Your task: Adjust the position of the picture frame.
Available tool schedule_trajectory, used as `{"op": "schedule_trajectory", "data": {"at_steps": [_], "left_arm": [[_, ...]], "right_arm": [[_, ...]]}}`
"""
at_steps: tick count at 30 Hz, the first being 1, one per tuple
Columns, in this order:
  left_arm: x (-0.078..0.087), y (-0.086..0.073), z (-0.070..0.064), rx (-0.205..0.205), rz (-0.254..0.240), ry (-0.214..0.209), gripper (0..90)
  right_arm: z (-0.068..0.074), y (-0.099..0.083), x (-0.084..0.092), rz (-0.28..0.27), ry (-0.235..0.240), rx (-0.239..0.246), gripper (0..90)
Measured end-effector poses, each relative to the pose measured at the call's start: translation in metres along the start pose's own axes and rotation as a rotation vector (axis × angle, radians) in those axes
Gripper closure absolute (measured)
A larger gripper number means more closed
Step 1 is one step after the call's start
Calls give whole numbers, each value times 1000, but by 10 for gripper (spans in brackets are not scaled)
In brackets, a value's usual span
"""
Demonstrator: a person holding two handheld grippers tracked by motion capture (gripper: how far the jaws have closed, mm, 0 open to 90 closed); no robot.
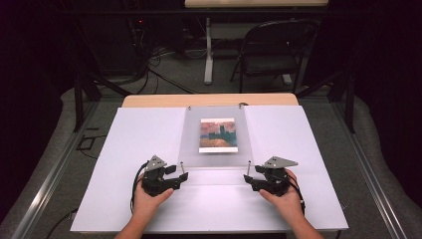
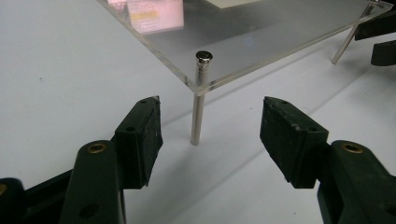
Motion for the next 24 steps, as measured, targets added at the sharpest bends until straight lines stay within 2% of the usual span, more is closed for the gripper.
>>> {"op": "schedule_trajectory", "data": {"at_steps": [9, 14, 19, 24], "left_arm": [[11, -2, 0, 7, 19, -11, 368], [21, -6, -1, 2, 21, -16, 374], [31, -9, -1, -22, 14, -7, 374], [40, -8, 1, -8, -3, -17, 377]], "right_arm": [[8, 2, 9, 17, 0, 52, 343], [10, 1, 15, 21, -1, 41, 347], [13, -3, 26, 11, 3, 27, 353], [14, -4, 38, 0, 3, 15, 348]]}}
Point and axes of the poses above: each handheld gripper's, and its own axes: x roughly backward along the jaws, y roughly out of its top, z roughly to its left, the point moved 1 cm from there along -x, roughly forward along the jaws, and after that the axes turned 9 degrees about y, right-handed, at the moved point
